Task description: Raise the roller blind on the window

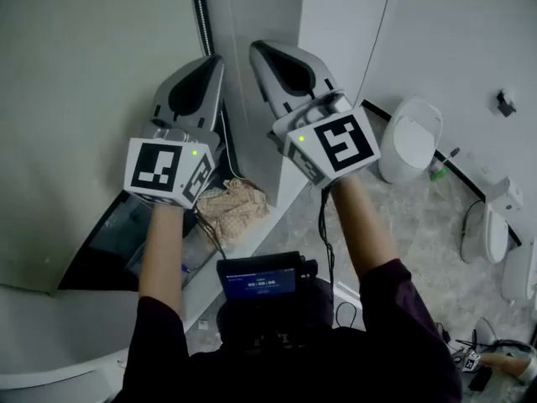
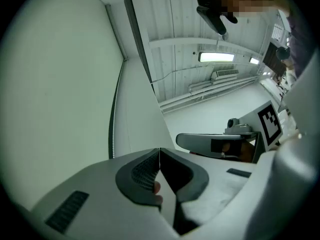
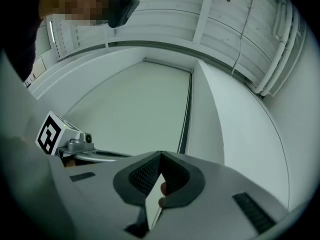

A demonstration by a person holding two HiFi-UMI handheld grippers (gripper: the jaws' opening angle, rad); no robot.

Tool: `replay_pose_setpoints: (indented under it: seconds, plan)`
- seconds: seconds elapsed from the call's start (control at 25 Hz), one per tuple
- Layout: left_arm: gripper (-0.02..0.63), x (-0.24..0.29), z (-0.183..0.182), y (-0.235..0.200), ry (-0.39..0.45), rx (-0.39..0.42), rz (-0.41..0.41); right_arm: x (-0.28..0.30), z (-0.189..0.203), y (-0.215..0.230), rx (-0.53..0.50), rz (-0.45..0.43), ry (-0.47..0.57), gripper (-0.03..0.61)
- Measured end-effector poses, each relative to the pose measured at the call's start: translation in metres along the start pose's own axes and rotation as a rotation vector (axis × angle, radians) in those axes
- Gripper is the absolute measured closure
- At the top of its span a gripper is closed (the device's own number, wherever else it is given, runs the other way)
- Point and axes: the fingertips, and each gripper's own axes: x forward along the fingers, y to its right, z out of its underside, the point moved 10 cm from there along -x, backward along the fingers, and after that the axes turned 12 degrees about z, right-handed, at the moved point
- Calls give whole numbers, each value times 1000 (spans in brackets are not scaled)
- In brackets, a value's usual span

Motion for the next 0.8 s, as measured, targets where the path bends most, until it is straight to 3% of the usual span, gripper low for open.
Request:
replay_pose_setpoints:
  seconds: [0.52,0.64,0.8]
  plan:
    - [603,9,-6,-5,2,40,11,15,-14,-1,-1,-9,79,572]
    - [603,15,-5,-13,3,7,4,19,-14,4,9,11,36,572]
    - [601,25,-1,-35,-9,-58,9,24,-16,2,3,21,54,572]
